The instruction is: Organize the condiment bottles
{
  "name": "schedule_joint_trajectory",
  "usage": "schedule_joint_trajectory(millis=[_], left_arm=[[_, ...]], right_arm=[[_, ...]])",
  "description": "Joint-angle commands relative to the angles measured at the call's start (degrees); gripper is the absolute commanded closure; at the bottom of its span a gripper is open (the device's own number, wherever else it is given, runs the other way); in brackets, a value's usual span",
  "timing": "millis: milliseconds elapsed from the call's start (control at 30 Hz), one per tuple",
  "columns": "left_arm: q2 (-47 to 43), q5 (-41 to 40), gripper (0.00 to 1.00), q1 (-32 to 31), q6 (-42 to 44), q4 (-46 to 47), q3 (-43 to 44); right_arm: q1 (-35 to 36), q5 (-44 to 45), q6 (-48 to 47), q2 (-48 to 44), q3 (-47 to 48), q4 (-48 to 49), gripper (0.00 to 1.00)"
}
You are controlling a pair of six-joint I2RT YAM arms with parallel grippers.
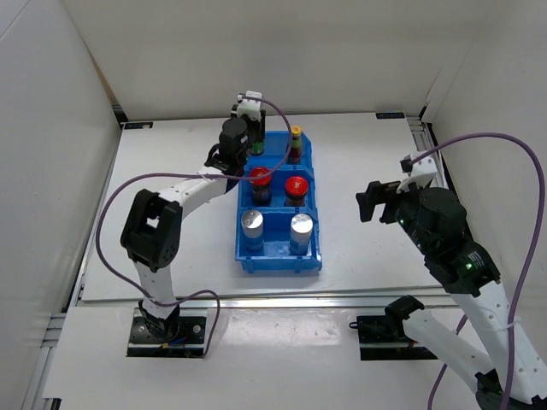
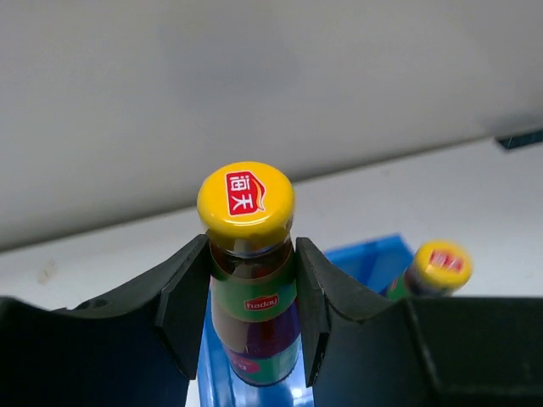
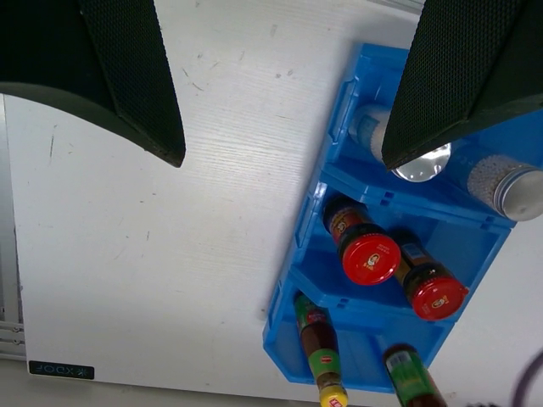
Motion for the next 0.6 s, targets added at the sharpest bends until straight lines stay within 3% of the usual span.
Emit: schedule_joint_trajectory(millis=[0,200,400,533,567], left_arm=[[-1.32,0.59,0.89,0.15,-1.92,7.3,-0.35],[2.28,0.59,0.89,0.15,-4.64,9.05,-2.72],[3.52,0.59,0.78,0.15,-4.65,10.11,-4.74],[2.12,0.59,0.47,0.15,-4.65,11.96,-6.07],[2.11,0.59,0.28,0.15,-4.13,11.96,-6.68]], right_arm=[[0.19,1.01,-0.63,-2.24,2.89,-0.66,0.0],[0.19,1.01,0.06,-1.1,3.42,-1.19,0.0],[0.19,-0.22,0.6,-0.57,3.42,-1.19,0.0],[0.19,-0.22,1.12,-0.57,3.42,-1.19,0.0],[0.19,-0.22,1.12,-0.05,3.42,-1.19,0.0]])
